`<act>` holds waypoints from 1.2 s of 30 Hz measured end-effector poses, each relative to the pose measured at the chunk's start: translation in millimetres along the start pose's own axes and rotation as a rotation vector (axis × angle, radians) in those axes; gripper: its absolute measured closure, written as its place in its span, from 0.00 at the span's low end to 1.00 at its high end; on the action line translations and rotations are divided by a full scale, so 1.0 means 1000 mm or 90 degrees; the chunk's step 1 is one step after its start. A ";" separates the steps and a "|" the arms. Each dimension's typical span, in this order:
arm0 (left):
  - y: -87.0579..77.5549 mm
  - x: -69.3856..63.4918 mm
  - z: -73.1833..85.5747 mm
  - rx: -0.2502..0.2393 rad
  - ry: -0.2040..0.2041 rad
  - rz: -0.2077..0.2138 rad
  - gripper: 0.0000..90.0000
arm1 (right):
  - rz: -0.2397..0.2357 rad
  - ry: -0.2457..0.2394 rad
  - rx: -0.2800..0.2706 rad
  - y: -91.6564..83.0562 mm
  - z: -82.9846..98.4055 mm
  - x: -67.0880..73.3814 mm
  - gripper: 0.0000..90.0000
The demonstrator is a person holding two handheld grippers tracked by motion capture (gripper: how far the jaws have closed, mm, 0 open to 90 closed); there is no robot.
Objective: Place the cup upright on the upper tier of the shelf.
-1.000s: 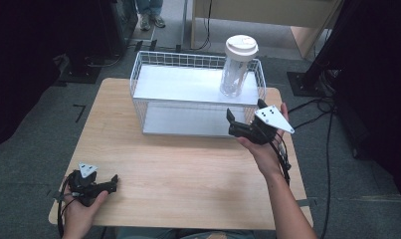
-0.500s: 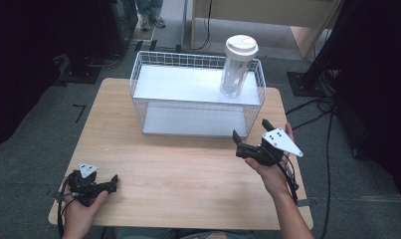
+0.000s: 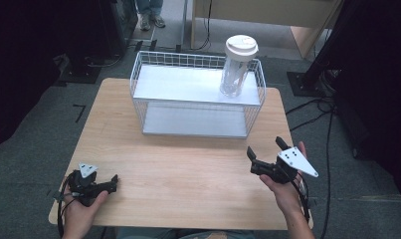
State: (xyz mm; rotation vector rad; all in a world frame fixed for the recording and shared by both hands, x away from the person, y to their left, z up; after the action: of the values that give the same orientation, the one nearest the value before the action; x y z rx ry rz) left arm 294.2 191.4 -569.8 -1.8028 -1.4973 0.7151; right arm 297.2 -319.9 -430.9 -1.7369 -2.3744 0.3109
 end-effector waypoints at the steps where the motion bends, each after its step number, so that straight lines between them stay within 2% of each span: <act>1: 0.000 0.000 0.000 0.000 0.000 0.000 0.00 | 0.009 0.005 0.006 -0.005 0.009 -0.006 0.00; 3: 0.000 0.000 0.000 0.000 0.000 0.000 0.00 | 0.011 0.008 0.008 -0.006 0.013 -0.008 0.00; 5: 0.000 0.000 0.000 0.000 0.000 0.000 0.00 | 0.025 0.010 0.019 -0.012 0.027 -0.016 0.00; 7: 0.000 0.000 0.000 0.000 0.000 0.000 0.00 | 0.029 0.015 0.024 -0.013 0.031 -0.019 0.00; 9: 0.000 0.000 0.000 0.000 0.000 0.000 0.00 | 0.045 0.025 0.038 -0.018 0.045 -0.029 0.00; 14: 0.000 0.000 0.000 0.000 0.000 0.000 0.00 | 0.062 0.032 0.050 -0.025 0.058 -0.040 0.00; 15: 0.000 0.000 0.000 0.000 0.000 0.000 0.00 | 0.076 0.026 0.059 -0.027 0.067 -0.046 0.00; 18: 0.000 0.000 0.000 0.000 0.000 0.000 0.00 | 0.084 0.032 0.070 -0.029 0.074 -0.051 0.00; 19: 0.000 0.000 0.000 0.000 0.000 0.000 0.00 | 0.091 0.032 0.083 -0.031 0.084 -0.055 0.00; 23: 0.000 0.000 0.000 0.000 0.000 0.000 0.00 | 0.103 0.025 0.102 -0.034 0.094 -0.059 0.00; 25: 0.000 0.000 0.000 0.000 0.000 0.000 0.00 | 0.114 0.040 0.125 -0.035 0.104 -0.065 0.00; 26: 0.000 0.000 0.000 0.000 0.000 0.000 0.00 | 0.114 0.040 0.125 -0.035 0.104 -0.065 0.00; 29: 0.000 0.000 0.000 0.000 0.000 0.000 0.00 | 0.129 0.053 0.178 -0.037 0.118 -0.072 0.00; 30: 0.000 0.000 0.000 0.000 0.000 0.000 0.00 | 0.129 0.053 0.178 -0.037 0.118 -0.072 0.00; 31: 0.000 0.000 0.000 0.000 0.000 0.000 0.00 | 0.145 0.056 0.227 -0.038 0.129 -0.076 0.00; 32: 0.000 0.000 0.000 0.000 0.000 0.000 0.00 | 0.145 0.056 0.227 -0.038 0.129 -0.076 0.00; 33: 0.000 0.000 0.000 0.000 0.000 0.000 0.00 | 0.162 0.058 0.267 -0.038 0.141 -0.080 0.01; 35: 0.000 0.000 0.000 0.000 0.000 0.001 0.00 | 0.161 0.054 0.277 -0.038 0.145 -0.081 0.01; 36: 0.000 0.000 0.000 0.000 0.000 0.001 0.00 | 0.161 0.064 0.297 -0.038 0.149 -0.083 0.01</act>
State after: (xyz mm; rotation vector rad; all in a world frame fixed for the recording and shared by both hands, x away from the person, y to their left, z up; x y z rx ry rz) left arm 294.4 191.2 -569.8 -1.8036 -1.4963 0.7165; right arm 247.6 -418.6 -565.5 -1.7623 -1.8204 0.7287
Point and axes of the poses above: each handheld gripper's, and its own axes: y roughly forward along the jaws, z roughly out of its underside, x roughly to its left, the point moved 7 cm from there along y, roughly forward along the jaws, and after that the axes turned 5 degrees about x, right-handed, at the moved point
